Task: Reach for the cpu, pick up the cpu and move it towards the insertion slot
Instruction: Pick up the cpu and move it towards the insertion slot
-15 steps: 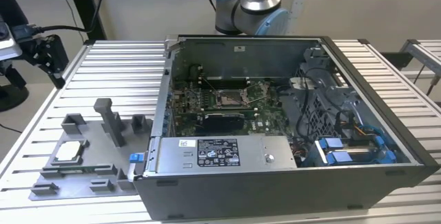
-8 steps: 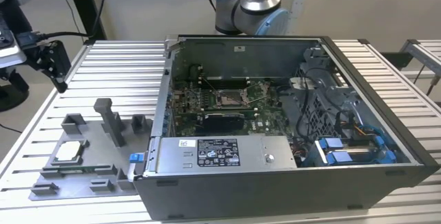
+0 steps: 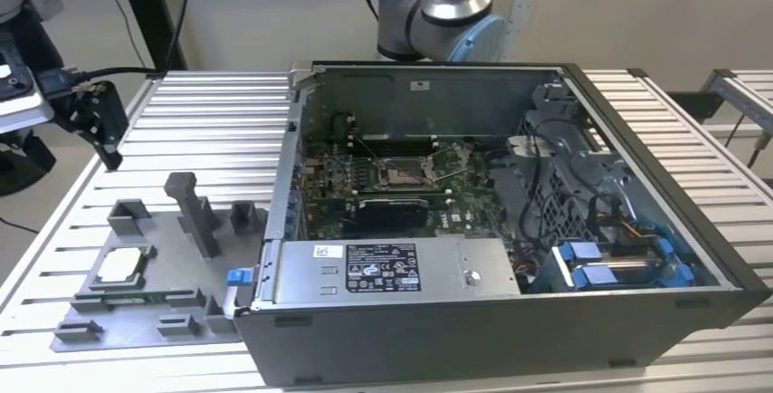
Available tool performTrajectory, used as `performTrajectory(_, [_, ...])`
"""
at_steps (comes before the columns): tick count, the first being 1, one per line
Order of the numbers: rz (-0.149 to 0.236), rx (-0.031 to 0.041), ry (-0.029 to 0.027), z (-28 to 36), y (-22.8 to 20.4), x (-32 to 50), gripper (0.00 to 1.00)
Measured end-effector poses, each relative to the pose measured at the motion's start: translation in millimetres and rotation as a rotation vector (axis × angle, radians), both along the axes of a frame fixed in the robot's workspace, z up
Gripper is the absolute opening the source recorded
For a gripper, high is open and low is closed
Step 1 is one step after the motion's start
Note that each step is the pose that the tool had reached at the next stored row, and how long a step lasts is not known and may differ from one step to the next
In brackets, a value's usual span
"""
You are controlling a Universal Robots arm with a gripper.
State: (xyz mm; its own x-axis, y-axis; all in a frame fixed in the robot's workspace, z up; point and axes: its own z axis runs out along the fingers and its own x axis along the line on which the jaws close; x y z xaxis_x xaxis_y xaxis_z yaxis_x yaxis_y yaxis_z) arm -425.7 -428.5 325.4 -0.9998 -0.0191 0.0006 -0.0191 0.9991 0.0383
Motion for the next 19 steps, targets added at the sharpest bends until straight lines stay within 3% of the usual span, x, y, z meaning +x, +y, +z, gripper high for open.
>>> performTrajectory(19, [0.000,0.0001,-0.0001,-27.0,0.0,0.0,1.00])
